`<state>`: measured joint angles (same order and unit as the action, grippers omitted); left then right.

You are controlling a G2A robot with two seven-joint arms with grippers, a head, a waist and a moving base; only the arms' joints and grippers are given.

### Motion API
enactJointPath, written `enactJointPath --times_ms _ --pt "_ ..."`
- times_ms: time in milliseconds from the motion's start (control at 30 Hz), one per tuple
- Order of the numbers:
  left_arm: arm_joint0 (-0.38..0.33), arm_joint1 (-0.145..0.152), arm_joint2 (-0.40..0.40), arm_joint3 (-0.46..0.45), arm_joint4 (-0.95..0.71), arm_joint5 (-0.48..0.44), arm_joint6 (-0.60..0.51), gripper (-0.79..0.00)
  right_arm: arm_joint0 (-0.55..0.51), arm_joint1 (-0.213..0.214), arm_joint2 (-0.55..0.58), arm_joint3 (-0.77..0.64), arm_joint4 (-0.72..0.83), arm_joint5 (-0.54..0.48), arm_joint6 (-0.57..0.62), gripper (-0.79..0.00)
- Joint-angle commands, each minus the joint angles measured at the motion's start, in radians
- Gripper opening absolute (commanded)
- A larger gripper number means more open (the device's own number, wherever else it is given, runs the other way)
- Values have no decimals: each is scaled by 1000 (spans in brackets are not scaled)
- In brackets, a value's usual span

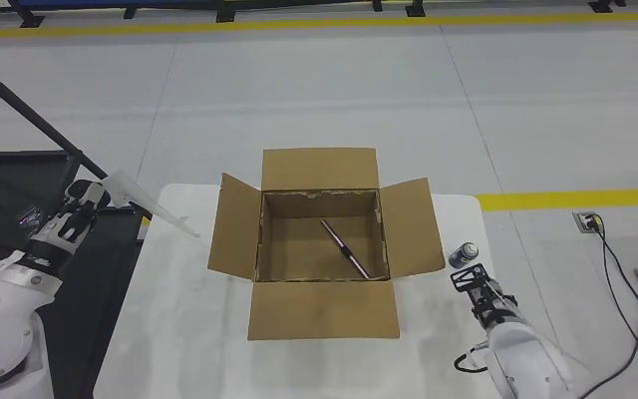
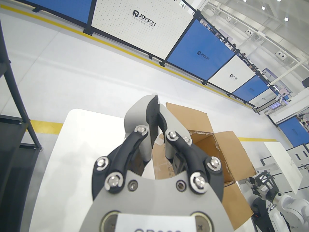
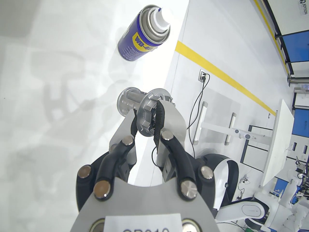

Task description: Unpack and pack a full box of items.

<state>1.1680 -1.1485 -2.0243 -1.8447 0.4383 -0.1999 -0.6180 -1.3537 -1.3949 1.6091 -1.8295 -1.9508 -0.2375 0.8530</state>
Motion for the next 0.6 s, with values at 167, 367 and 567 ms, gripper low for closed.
enactJointPath --times_ms 167,367,567 --pt "0 0 0 0 0 0 0 -785 75 -1 -28 116 -9 14 18 -548" --pt "0 0 0 0 0 0 0 -785 81 0 -31 146 9 20 6 -502" --pt "0 0 0 0 0 0 0 -785 63 1 -28 117 30 27 -8 -326"
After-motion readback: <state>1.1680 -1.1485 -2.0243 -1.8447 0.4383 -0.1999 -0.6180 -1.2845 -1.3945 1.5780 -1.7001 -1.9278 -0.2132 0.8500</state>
